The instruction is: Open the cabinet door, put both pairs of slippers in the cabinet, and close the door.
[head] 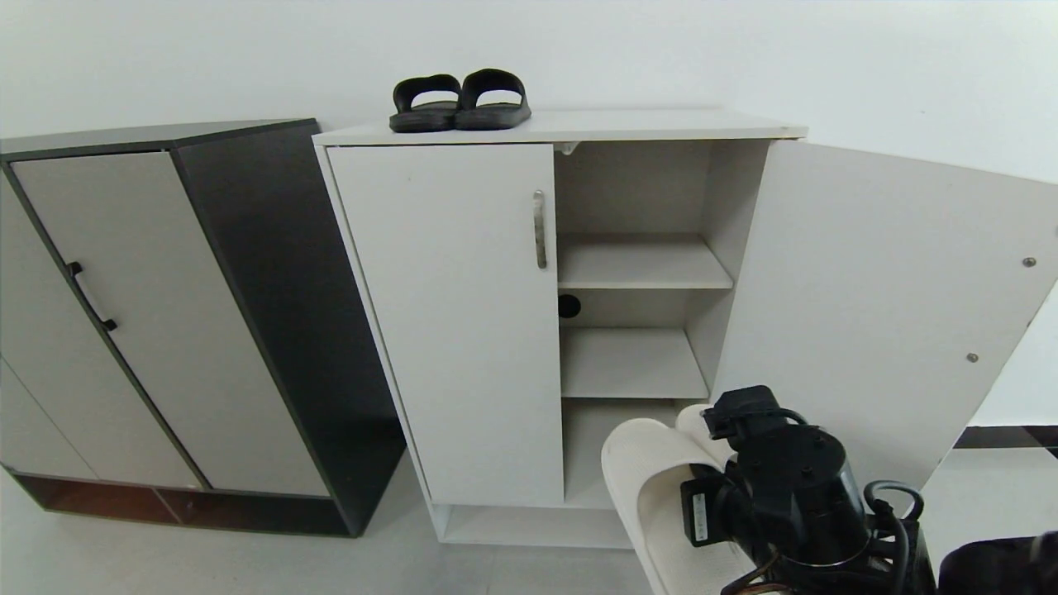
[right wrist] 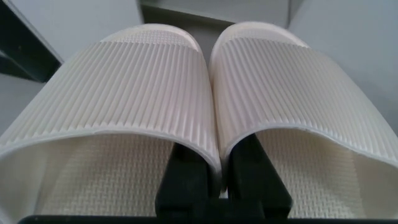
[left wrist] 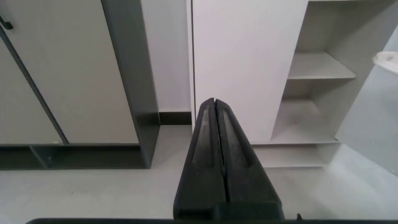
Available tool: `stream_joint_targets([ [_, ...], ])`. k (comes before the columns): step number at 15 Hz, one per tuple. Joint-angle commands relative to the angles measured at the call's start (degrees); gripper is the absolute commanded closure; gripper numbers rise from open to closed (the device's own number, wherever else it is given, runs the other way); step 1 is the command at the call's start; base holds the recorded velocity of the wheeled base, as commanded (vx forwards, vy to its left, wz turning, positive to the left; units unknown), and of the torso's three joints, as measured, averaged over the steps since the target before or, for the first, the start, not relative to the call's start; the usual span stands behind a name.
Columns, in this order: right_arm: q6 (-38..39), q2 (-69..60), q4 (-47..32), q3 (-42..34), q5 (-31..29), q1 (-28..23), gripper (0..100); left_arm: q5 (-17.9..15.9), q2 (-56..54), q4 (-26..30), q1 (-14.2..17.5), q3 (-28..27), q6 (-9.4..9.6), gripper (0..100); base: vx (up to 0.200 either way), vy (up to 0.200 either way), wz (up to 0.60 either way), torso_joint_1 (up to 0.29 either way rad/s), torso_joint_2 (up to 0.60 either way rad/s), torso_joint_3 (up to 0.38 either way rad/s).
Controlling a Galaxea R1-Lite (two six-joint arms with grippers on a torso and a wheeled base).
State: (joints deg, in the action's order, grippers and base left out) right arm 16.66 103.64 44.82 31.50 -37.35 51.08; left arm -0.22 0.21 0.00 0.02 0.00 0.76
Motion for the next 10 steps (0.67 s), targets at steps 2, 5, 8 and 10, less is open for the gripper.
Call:
stream_joint_targets([
  [2, 2.9, 7.6, 0.5, 5.6, -0.5, 1.7, 100, 0.0, -0.2, 0.0, 0.1, 0.0, 0.65, 100, 0.000, -0.200, 0.00, 0.007, 0.00, 0.007],
  [5, 7.4, 14.7, -0.2, 11.7, -2.0, 1.1, 100, -0.3, -0.2, 0.0, 0.1, 0.0, 0.74, 100, 0.000, -0.067, 0.00, 0.001, 0.00, 0.002],
  [8, 7.5, 18.3, -0.3, 15.7, -6.0, 0.5, 100, -0.3, -0.2, 0.0, 0.1, 0.0, 0.74, 100, 0.000, 0.000, 0.00, 0.000, 0.00, 0.000],
  [10, 7.2, 20.2, -0.2, 18.2, -6.2, 0.1, 100, -0.3, -0.2, 0.0, 0.1, 0.0, 0.74, 100, 0.000, 0.000, 0.00, 0.000, 0.00, 0.000],
])
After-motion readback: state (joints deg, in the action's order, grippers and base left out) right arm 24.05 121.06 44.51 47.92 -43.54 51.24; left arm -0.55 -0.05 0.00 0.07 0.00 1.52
